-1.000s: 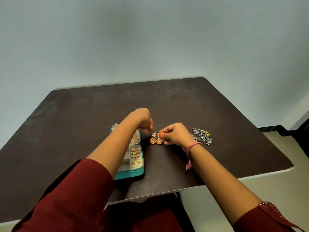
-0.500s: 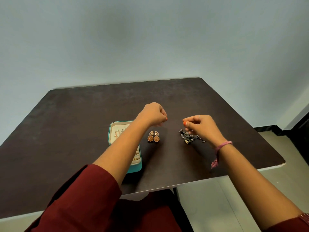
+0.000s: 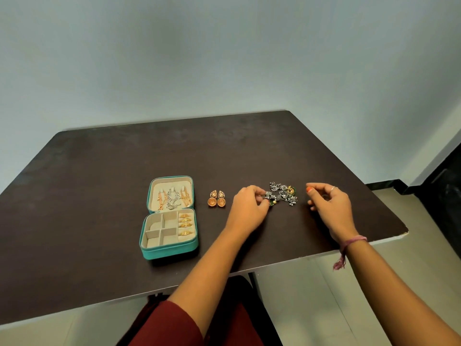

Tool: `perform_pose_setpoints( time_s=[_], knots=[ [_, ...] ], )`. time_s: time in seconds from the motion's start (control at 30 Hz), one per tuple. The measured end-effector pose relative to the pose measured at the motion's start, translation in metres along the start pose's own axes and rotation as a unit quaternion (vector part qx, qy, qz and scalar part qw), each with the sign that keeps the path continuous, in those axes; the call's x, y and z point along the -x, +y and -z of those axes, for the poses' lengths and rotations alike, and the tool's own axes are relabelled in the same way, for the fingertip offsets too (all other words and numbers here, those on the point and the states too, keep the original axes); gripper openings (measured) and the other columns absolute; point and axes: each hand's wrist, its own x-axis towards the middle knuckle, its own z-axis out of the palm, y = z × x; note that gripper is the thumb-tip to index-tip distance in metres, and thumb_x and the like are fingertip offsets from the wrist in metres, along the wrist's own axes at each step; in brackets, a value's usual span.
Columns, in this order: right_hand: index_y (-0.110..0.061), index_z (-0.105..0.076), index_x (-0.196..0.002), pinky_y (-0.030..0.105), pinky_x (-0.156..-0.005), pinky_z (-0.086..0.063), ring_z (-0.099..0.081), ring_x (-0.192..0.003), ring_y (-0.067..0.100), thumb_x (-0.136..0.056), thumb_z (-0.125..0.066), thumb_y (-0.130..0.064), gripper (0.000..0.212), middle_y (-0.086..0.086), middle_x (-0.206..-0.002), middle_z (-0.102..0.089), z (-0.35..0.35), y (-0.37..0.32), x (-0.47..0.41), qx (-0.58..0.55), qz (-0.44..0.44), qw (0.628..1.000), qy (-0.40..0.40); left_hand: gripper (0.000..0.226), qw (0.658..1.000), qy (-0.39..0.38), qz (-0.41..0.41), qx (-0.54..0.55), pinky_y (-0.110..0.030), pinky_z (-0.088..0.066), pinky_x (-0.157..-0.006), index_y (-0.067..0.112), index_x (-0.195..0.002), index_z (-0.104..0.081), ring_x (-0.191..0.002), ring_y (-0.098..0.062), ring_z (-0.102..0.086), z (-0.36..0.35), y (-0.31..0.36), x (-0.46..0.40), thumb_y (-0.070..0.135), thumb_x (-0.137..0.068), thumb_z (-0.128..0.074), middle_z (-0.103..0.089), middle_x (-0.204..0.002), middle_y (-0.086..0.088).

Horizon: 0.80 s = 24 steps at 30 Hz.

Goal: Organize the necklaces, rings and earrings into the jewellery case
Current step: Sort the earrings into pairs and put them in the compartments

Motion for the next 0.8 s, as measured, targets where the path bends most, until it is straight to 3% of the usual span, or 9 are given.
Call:
perform_pose_setpoints(
  time_s=[0.2, 0.37, 0.53, 0.8],
  knots=[
    [-0.015, -0.069, -0.101, 0.018, -0.059, -0.046, -0.061, -0.061, 0.011, -0.092, -0.060, -0.022, 0.015, 0.002, -0.076, -0.067, 0.004, 0.002, -0.012, 0.079, -0.007, 0.996, -0.033, 0.027, 0.998, 0.063, -0.024, 0.008, -0.031, -0.045, -0.084, 0.017, -0.115, -0.062, -0.093, -0.020, -0.060, -0.015, -0.011, 0.013, 0.022, -0.094, -0.046, -0.055, -0.111, 0.003],
    [-0.028, -0.073, -0.088, 0.029, -0.065, -0.052, -0.063, -0.062, 0.012, -0.083, -0.065, -0.047, 0.021, -0.009, -0.079, -0.068, -0.003, -0.003, -0.022, 0.164, 0.012, 0.984, -0.061, 0.030, 0.997, 0.049, -0.045, -0.046, -0.032, -0.048, -0.081, 0.022, -0.117, -0.062, -0.088, -0.015, -0.061, -0.019, -0.010, 0.012, 0.034, -0.094, -0.048, -0.050, -0.111, 0.009],
    [-0.032, -0.072, -0.085, 0.028, -0.072, -0.046, -0.059, -0.080, 0.007, -0.079, -0.066, -0.055, 0.024, -0.014, -0.082, -0.067, -0.013, -0.005, -0.029, 0.258, 0.024, 0.963, -0.078, 0.034, 0.989, 0.060, -0.080, -0.105, -0.030, -0.048, -0.075, 0.021, -0.122, -0.062, -0.088, -0.014, -0.058, -0.021, -0.014, 0.013, 0.035, -0.093, -0.049, -0.047, -0.108, 0.008],
    [-0.029, -0.073, -0.089, 0.024, -0.065, -0.046, -0.060, -0.071, 0.008, -0.080, -0.072, -0.041, 0.014, -0.013, -0.082, -0.068, -0.009, 0.001, -0.029, 0.179, 0.026, 0.980, -0.085, 0.032, 0.988, 0.061, -0.087, -0.111, -0.031, -0.050, -0.075, 0.021, -0.119, -0.063, -0.086, -0.013, -0.057, -0.022, -0.017, 0.013, 0.033, -0.091, -0.052, -0.047, -0.107, 0.009]
  ],
)
